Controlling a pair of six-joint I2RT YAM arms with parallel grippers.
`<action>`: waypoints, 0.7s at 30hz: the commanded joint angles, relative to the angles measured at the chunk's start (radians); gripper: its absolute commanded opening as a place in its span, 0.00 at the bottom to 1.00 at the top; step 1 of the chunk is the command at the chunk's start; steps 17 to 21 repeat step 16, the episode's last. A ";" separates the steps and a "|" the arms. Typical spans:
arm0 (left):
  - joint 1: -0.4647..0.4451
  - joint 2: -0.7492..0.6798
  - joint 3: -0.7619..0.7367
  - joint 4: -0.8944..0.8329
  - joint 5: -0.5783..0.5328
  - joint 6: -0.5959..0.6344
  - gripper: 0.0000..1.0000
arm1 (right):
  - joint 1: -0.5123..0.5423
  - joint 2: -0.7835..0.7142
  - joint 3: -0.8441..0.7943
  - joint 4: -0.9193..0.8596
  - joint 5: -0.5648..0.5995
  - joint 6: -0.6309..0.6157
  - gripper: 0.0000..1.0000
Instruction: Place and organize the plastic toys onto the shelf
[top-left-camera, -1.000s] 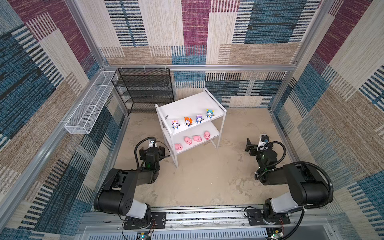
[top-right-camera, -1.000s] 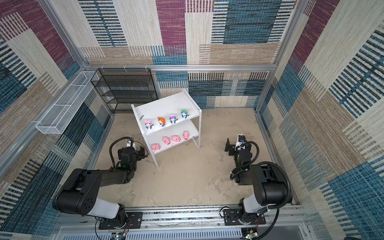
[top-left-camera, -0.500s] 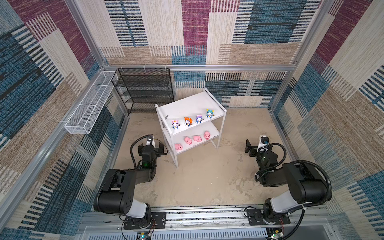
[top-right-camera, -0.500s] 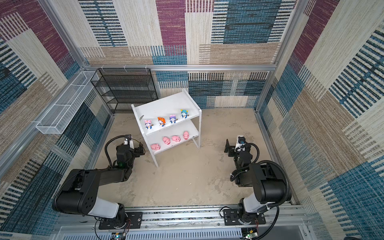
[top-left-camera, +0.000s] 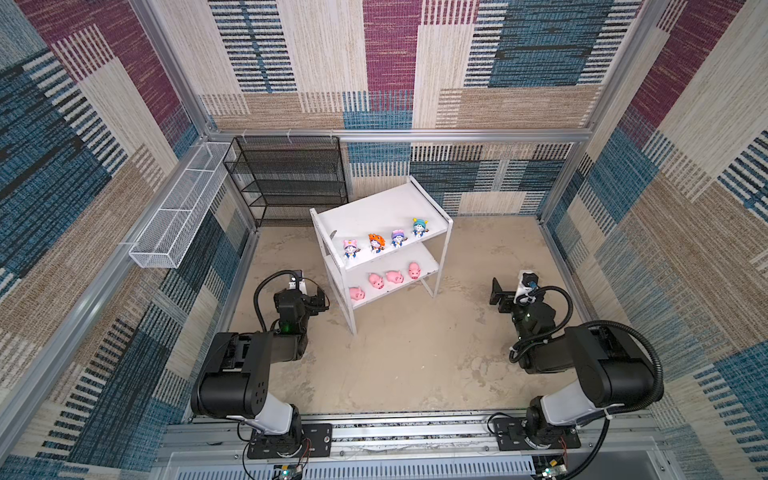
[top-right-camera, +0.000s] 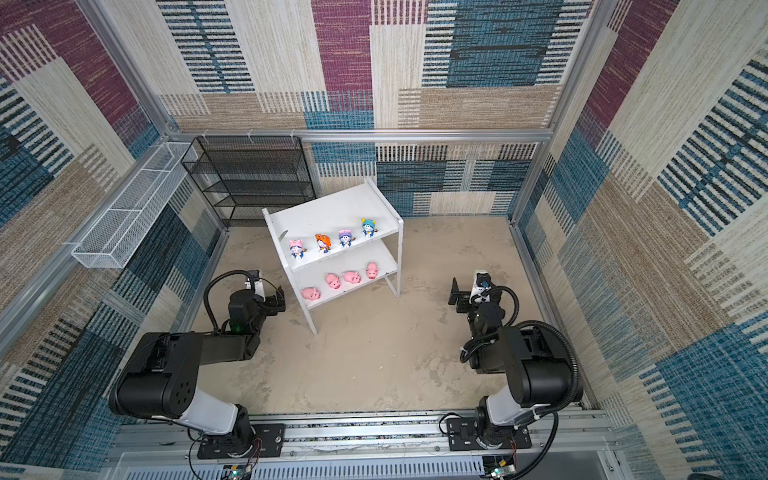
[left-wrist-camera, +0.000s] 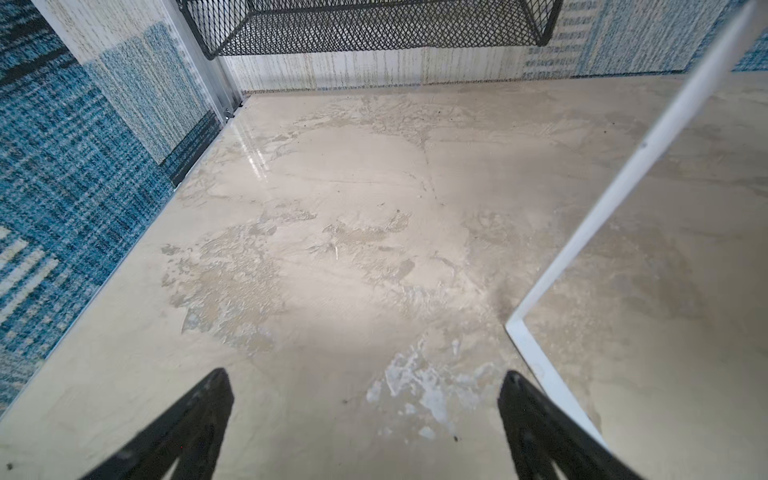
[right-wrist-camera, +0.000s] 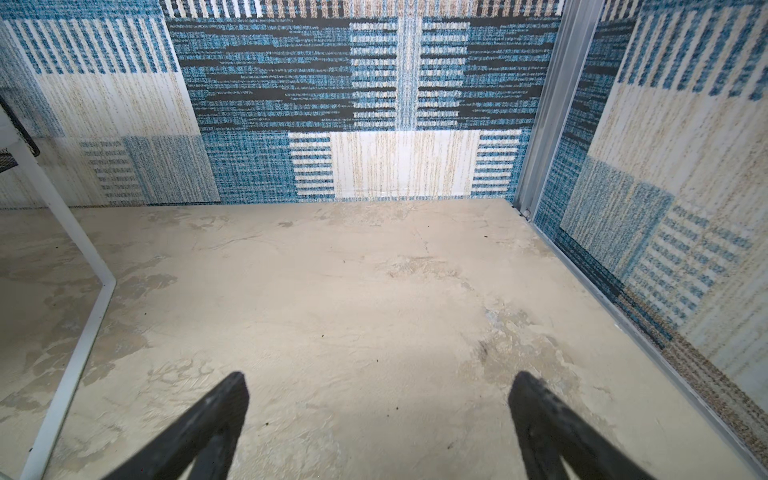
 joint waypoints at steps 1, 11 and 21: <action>0.000 0.001 0.003 0.030 0.000 -0.004 1.00 | 0.000 0.000 0.001 0.049 -0.006 0.010 1.00; 0.000 0.000 0.002 0.031 -0.001 -0.003 1.00 | 0.000 0.003 0.006 0.040 -0.008 0.010 1.00; 0.000 0.001 0.002 0.031 -0.001 -0.003 1.00 | 0.000 0.000 0.001 0.047 -0.008 0.010 1.00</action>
